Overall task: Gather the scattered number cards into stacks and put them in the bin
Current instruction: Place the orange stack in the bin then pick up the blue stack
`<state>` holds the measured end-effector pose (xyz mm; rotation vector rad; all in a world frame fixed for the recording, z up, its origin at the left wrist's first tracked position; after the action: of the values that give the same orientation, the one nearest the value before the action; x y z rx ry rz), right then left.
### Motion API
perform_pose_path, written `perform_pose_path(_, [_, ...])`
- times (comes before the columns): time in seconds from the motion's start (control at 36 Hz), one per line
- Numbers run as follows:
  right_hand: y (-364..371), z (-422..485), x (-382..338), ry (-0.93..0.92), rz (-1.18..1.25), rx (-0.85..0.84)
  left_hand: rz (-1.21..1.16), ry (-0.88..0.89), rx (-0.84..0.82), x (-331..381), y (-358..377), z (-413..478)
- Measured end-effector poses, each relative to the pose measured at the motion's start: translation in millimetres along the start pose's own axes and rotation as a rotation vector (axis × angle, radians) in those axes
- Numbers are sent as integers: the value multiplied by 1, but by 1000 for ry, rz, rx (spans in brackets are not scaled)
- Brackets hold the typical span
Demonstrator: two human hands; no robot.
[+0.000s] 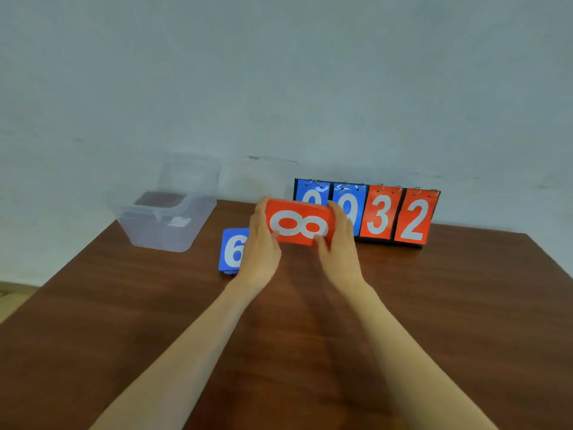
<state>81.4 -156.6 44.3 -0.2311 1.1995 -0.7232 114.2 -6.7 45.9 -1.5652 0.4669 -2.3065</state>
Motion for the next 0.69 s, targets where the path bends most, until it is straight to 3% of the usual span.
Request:
perform_pose_path(0.19, [19, 109, -80, -18, -35, -101, 8, 19, -2, 15, -69, 106])
perform_pose_path(0.33, [60, 167, -133, 21, -58, -219, 75, -123, -61, 5, -135, 175])
perform_pose_path(0.53, [146, 226, -179, 105, -244, -401, 94, -232, -130, -48, -206, 233])
perform_pose_path(0.69, [200, 247, -179, 153, -369, -615, 115, -340, -268, -94, -222, 255])
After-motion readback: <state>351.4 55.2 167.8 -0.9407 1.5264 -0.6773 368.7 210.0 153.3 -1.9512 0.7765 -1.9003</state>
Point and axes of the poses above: each hand's wrist, its own z-axis towards the middle knuckle, its own y-axis out of the palm, x = y × z, the point moved 3 cm from there along z, towards the middle knuckle, and after that the axes turned 4 degrees about -x, right-handed, at the moved point
